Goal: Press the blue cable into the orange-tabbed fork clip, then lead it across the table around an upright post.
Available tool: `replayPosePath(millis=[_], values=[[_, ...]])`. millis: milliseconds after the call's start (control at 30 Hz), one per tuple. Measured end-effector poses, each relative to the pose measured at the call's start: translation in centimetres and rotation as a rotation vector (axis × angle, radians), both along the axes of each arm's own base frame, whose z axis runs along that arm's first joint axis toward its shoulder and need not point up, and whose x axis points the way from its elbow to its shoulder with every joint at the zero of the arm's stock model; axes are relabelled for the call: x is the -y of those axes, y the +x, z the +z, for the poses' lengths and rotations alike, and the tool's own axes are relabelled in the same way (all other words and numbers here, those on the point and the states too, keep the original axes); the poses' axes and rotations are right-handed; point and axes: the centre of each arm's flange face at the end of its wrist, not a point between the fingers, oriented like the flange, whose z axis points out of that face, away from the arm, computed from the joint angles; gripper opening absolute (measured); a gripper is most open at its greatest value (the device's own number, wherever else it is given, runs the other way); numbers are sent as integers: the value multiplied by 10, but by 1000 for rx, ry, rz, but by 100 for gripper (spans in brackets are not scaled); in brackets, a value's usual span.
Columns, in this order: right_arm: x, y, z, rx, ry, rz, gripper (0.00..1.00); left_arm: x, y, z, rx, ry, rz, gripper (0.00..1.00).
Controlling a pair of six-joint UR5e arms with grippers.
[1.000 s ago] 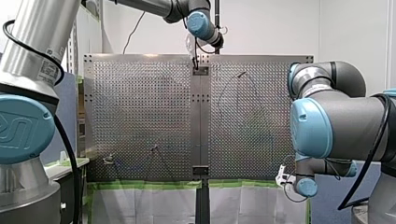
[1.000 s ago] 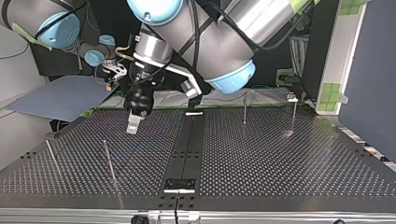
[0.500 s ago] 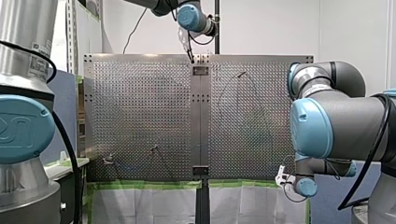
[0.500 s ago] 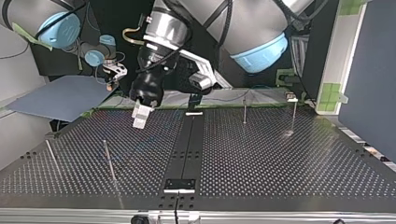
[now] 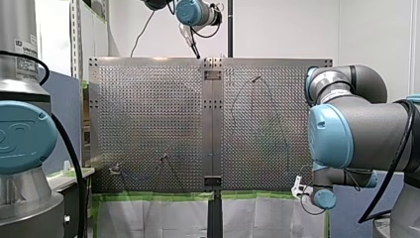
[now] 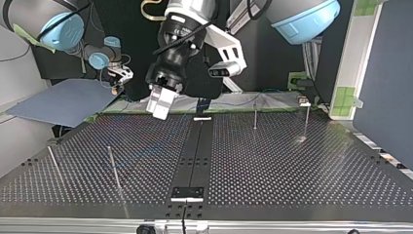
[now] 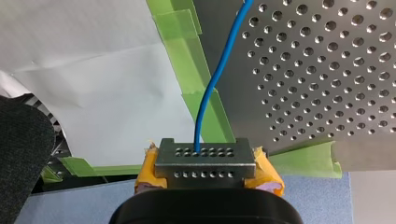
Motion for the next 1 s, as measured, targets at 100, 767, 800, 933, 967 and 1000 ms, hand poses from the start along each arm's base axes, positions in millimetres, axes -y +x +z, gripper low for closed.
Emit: replayPosePath(millis=[100, 767, 800, 933, 967, 1000], values=[[0, 0, 0, 1, 0, 2, 0, -3, -3, -5, 9, -10, -1, 99], [0, 1, 0, 2, 0, 5, 0, 16, 17, -152, -130, 142, 56, 99], [0, 1, 0, 2, 0, 5, 0, 15, 16, -158, -138, 151, 56, 99], [0, 1, 0, 1, -1, 5, 0, 10, 11, -178, -165, 180, 57, 99], [0, 1, 0, 1, -1, 5, 0, 9, 10, -182, -171, 186, 57, 99], [0, 1, 0, 1, -1, 5, 0, 7, 8, -188, -180, 195, 57, 99]])
